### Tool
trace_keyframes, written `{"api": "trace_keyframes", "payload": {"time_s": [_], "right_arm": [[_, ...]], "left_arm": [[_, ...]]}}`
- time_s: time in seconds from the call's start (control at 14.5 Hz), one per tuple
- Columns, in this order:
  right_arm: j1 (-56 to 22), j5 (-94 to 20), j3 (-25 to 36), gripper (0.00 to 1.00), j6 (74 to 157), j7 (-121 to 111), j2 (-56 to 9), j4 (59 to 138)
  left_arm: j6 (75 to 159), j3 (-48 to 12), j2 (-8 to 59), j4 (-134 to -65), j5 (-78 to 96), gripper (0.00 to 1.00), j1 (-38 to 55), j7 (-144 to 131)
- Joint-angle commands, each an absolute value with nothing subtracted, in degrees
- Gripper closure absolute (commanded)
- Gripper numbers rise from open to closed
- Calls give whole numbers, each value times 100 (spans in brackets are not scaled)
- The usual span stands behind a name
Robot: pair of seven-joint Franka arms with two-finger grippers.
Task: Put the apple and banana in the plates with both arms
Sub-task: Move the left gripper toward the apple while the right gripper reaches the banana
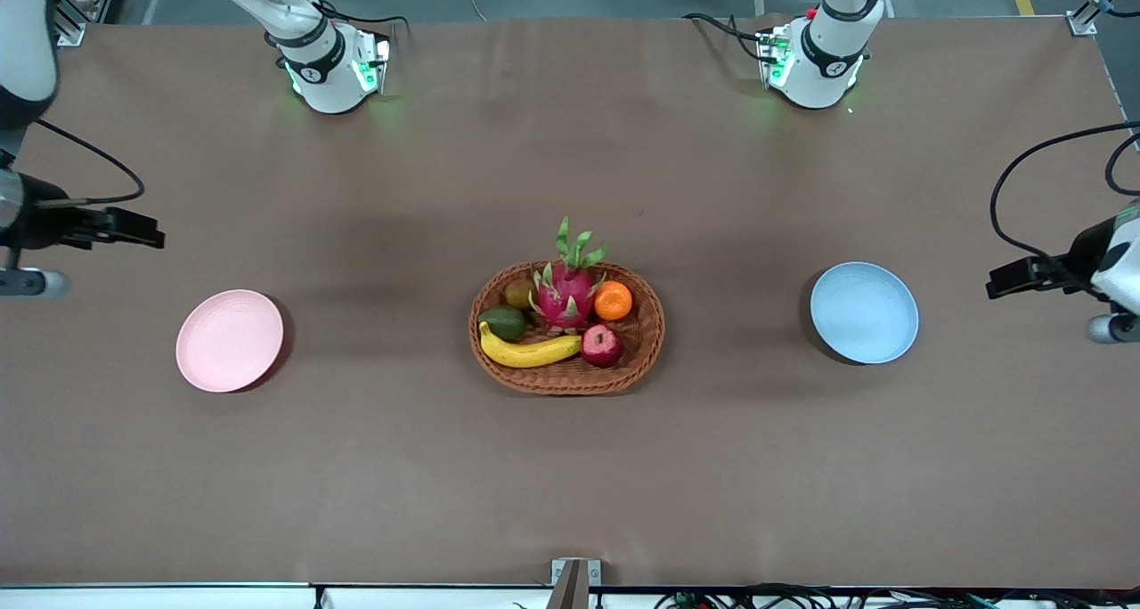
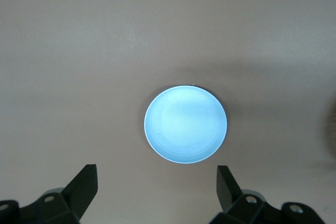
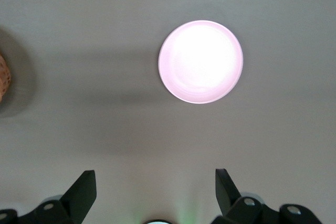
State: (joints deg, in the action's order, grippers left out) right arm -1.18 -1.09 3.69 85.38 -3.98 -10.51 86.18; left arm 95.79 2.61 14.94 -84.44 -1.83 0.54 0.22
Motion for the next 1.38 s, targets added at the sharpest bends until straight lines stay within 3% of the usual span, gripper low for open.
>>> {"api": "trace_keyframes", "payload": {"time_s": [0.0,0.35,0.62,0.9,1.31], "right_arm": [[-298,-412,360,0,8771,-352,-1388,8587],[-1290,-798,360,0,9332,1946,-1906,8561],[-1537,-1906,352,0,9930,2540,-2206,8578],[-2064,-1890,360,0,10536,3251,-2451,8587],[-2706,-1776,387,3,12082,4279,-2584,9192]], "left_arm": [[9598,72,1512,-8385,-325,0,175,-8],[9659,-343,1722,-8358,-88,0,736,-1763],[10474,-343,2257,-8315,-70,0,1405,-2468],[11345,-343,2890,-8201,-70,1,2011,-3303],[11698,-360,3366,-8042,333,1,2486,-3603]]}}
